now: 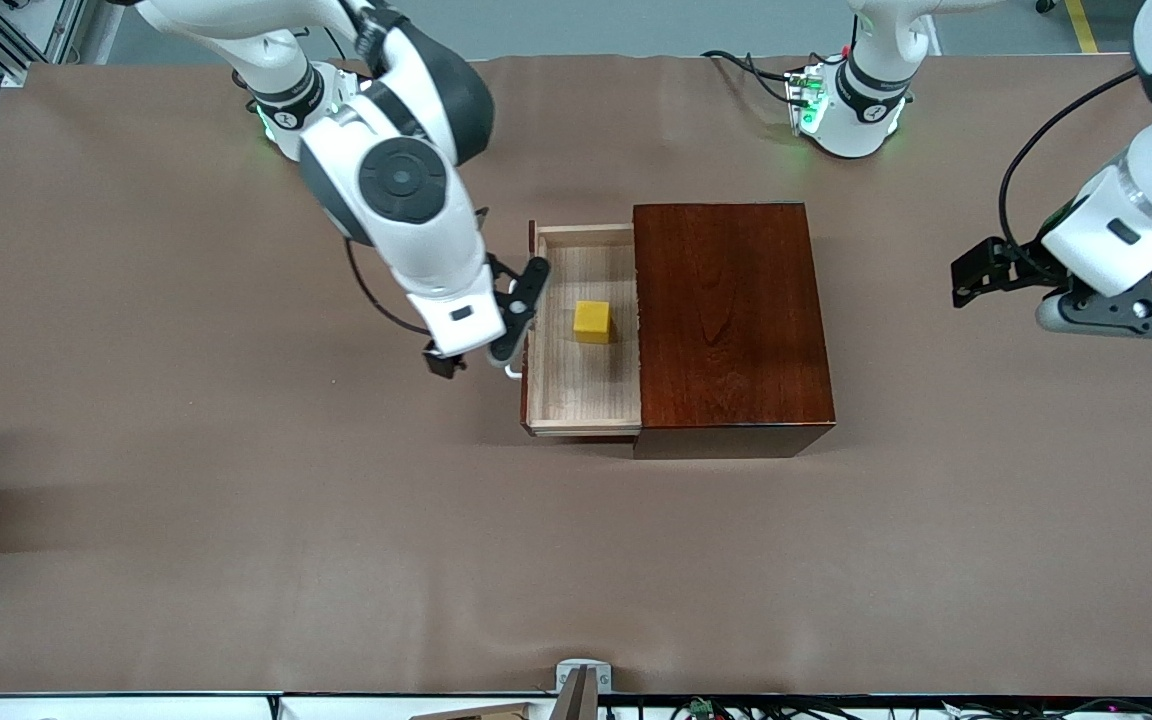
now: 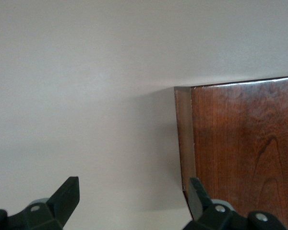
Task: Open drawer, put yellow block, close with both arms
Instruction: 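Open the right gripper and lift it away from the drawer, then move the left gripper to the drawer front while the right gripper retracts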
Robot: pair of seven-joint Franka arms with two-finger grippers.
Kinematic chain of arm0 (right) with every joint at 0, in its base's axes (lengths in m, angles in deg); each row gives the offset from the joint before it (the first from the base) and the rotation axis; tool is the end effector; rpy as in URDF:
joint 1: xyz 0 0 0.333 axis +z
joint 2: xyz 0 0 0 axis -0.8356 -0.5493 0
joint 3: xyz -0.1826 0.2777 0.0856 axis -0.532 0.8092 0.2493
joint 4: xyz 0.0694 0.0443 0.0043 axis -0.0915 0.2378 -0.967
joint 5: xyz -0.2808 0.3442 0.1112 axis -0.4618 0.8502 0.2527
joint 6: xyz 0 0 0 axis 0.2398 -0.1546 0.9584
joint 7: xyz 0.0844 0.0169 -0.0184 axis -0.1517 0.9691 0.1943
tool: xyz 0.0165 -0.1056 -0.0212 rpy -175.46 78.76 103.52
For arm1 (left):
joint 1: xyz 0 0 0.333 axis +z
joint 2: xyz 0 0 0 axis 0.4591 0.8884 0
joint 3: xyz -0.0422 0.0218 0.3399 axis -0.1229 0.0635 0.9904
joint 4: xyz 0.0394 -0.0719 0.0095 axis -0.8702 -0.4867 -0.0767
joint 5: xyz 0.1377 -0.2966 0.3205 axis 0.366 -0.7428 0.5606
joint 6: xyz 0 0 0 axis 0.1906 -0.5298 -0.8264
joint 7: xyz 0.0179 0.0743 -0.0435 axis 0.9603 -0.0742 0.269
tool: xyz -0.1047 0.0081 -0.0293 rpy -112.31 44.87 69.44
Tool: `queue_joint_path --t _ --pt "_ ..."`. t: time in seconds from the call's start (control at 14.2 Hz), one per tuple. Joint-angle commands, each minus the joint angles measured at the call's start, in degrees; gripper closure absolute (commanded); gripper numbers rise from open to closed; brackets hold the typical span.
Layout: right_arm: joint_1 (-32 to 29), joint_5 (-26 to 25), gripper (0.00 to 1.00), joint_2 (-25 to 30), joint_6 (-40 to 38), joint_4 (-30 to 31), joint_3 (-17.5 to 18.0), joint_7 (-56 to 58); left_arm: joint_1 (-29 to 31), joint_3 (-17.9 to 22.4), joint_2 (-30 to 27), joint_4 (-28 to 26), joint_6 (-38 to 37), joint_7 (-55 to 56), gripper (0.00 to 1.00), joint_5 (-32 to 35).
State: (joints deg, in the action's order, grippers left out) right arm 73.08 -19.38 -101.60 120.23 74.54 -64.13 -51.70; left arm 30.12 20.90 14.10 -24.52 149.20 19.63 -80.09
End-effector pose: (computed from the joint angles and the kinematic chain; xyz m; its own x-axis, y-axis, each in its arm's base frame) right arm 0.6274 0.4248 0.4712 0.4029 0.9146 -0.0345 0.9145 -0.4038 -0.0260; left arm 0.6517 -0.1056 0.6161 0.9935 -0.1142 0.0021 -0.1142 -0.9934 0.0071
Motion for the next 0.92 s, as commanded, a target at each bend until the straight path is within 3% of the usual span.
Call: queue_joint_path --t 0.0,0.35,0.85 --pt "-4.2 1.3 0.00 2.9 -1.8 1.3 0.8 -0.5 0.0 -2.2 2.3 2.2 0.4 -1.6 0.00 -0.8" --pt "-12.3 3.5 0.00 5.9 -3.8 1.3 0.7 0.3 -2.0 -7.9 4.0 2.9 1.5 -1.4 0.00 -0.6" --pt "-21.1 3.5 0.00 7.1 -5.0 0.9 0.8 0.0 -18.5 -8.3 10.2 9.1 2.0 -1.2 0.00 -0.3"
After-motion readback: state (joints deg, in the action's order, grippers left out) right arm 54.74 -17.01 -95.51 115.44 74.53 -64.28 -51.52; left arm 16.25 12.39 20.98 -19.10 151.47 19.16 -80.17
